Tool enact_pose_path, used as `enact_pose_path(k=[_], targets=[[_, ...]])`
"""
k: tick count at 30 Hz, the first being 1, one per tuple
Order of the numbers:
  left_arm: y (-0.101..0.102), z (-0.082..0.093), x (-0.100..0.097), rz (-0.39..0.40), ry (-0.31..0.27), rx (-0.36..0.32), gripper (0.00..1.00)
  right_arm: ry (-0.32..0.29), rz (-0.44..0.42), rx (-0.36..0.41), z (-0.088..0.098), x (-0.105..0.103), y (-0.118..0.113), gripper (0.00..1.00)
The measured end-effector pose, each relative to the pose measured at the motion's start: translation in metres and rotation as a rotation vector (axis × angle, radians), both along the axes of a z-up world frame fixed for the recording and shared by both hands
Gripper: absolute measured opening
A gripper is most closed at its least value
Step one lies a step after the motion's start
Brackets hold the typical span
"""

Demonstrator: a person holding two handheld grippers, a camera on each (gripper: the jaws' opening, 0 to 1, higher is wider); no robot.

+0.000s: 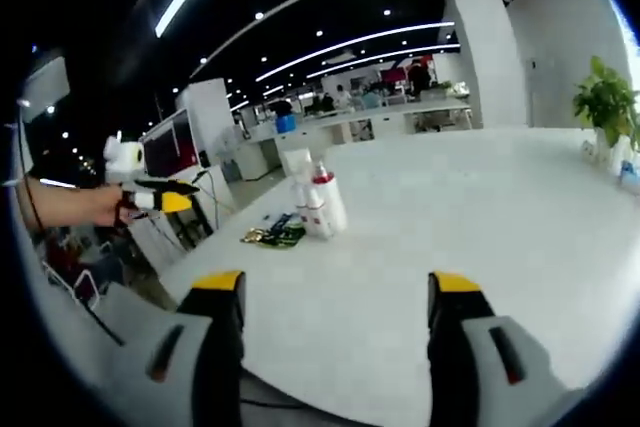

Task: Arrange the skincare products in the storage area until every visible bottle or jar stands upright without overlapping.

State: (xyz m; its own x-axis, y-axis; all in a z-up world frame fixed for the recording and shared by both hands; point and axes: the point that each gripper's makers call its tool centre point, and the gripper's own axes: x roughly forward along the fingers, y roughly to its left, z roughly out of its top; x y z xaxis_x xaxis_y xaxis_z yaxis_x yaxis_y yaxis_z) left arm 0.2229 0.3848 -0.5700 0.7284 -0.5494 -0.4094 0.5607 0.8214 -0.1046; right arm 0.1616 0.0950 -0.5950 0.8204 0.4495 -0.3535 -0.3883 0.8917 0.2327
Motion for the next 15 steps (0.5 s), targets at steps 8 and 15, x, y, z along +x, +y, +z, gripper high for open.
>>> enact_pose_path(k=[8,15], targets=[[-0.009,-0.025,-0.022,0.159,0.045,-0.147,0.66,-0.014,0.056,-0.041,-0.004,0.009,0.008,0.8],[-0.014,-0.034,-0.035,0.213,0.024,-0.192,0.68,-0.02,0.067,-0.066,-0.012,0.014,0.011,0.85]])
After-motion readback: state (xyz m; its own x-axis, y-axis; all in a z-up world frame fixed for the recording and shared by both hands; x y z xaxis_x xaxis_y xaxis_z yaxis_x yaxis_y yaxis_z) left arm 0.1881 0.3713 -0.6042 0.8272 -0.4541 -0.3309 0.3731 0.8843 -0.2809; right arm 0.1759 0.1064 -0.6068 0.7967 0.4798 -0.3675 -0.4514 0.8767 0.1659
